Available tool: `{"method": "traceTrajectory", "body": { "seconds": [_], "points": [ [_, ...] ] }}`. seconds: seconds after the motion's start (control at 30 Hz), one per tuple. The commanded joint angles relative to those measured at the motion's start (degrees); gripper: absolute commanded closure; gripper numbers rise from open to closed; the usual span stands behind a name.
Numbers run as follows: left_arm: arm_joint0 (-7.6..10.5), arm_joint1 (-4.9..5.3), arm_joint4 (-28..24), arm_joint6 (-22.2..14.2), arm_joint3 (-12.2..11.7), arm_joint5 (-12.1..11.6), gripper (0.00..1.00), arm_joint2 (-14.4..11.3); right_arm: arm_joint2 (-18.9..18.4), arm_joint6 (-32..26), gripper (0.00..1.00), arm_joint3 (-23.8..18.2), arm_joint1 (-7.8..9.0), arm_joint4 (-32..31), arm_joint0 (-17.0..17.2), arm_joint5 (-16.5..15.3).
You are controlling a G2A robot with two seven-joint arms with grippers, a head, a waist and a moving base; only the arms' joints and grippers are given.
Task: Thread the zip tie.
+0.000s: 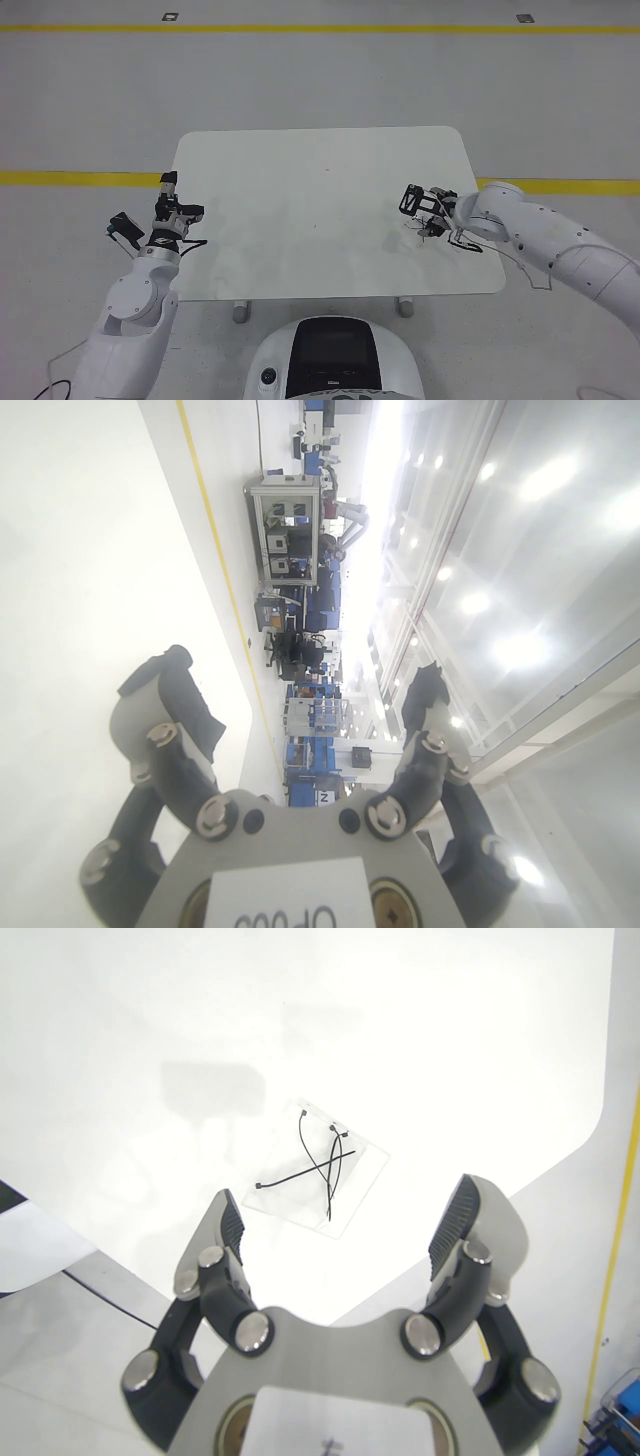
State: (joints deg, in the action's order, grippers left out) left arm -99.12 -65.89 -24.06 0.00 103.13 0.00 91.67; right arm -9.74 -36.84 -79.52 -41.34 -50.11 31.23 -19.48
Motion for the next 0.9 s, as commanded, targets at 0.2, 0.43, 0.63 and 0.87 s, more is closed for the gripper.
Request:
{"method": "traceTrajectory", "body": {
  "seconds": [0.2, 0.43, 0.63, 0.87],
  "points": [
    [0.00, 0.00, 0.00, 0.00, 0.00, 0.00, 0.00, 0.00, 0.00, 4.59, 0.00, -0.45, -0.30, -3.69, 1.84, 0.00],
    [0.00, 0.00, 0.00, 0.00, 0.00, 0.00, 0.00, 0.00, 0.00, 5.18, 0.00, 1.23, -1.45, -1.71, 3.02, 0.00],
    [0.00, 0.00, 0.00, 0.00, 0.00, 0.00, 0.00, 0.00, 0.00, 5.13, 0.00, 1.42, -1.48, -1.39, 2.98, 0.00],
    [0.00, 0.00, 0.00, 0.00, 0.00, 0.00, 0.00, 0.00, 0.00, 5.13, 0.00, 1.42, -1.48, -1.39, 2.98, 0.00]
  ]
}}
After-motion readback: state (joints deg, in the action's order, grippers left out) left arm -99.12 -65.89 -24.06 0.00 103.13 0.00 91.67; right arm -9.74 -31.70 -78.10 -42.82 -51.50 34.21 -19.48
